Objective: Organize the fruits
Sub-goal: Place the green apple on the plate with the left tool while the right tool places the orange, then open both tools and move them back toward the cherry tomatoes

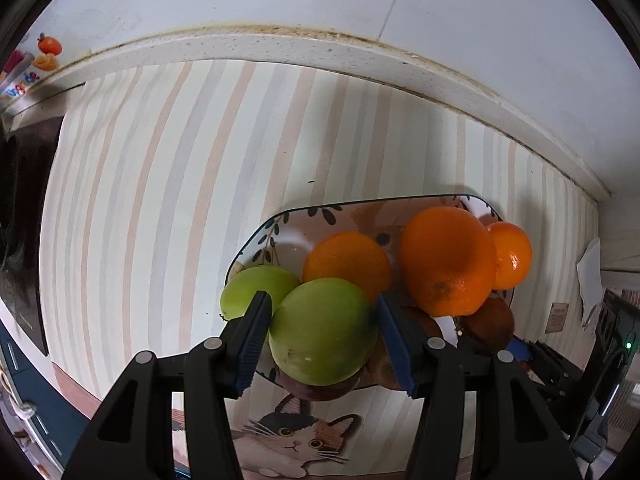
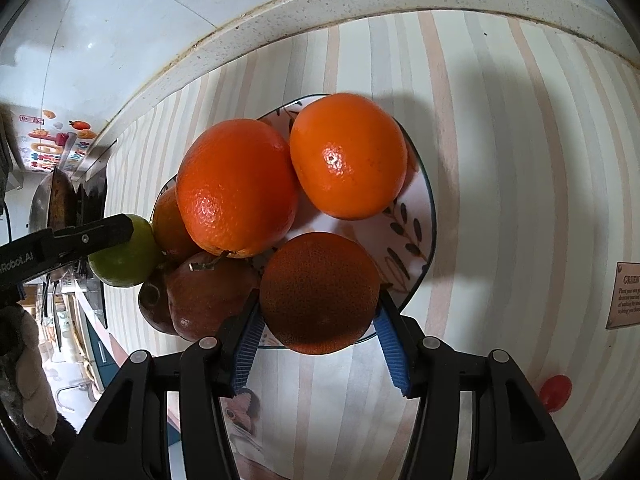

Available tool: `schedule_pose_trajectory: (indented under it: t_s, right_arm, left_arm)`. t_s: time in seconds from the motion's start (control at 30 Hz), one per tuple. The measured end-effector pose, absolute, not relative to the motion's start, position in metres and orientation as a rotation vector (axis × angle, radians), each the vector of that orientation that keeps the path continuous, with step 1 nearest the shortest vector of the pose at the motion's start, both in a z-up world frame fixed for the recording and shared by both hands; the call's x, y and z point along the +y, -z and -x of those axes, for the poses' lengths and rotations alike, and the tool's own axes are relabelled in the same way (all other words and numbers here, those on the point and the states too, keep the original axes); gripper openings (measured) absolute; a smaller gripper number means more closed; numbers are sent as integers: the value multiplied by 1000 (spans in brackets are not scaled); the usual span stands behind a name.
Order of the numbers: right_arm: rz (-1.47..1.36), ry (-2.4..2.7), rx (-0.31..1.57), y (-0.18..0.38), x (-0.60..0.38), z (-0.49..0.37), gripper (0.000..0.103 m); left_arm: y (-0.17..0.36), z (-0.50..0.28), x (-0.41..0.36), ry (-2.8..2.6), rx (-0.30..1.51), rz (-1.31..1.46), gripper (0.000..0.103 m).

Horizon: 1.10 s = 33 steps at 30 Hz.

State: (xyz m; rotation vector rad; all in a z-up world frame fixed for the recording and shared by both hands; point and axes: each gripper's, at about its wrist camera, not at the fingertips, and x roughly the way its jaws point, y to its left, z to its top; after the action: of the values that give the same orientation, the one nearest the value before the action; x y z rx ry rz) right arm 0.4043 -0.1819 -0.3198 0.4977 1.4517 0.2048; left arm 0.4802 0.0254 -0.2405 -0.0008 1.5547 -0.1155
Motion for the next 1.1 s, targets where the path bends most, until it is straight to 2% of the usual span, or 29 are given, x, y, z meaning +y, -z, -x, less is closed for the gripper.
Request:
schedule_pose_trajectory:
  t_s: [0.33,0.5,0.67,0.77,0.83,0.9,0.97,1.1]
  right_arm:
    - [-523,-203,1450,317,-183,-402,68]
    - [-528,-200,1448,314,-184,-400,77]
    - [-537,-203,1443,310,-184,-397,79]
    - [-525,-206,1440,306,-182,-396,89]
    - [-506,-207,1435,300,-180,-393,90]
    - [-456,-193,1422,289,-178,-389,96]
    - [-404,-184,1396,276,-175,-385,96]
    - [-333,-186,1331,244,-170,-373,97]
  left_arm:
    - [240,-481,31,100,1557,64,53]
    - [239,-480,32,109,1565,72,53]
    - [230,-477,32,133,1547,78,55]
    - [222,-473,33,143,1529,84,56]
    - [214,-470,34,148,1514,88,57]
    - [200,-464,34,154,1476,84,64]
    - [186,-454,34,155,1430,69,85]
    - [166,-427,40,136,1347,36,86]
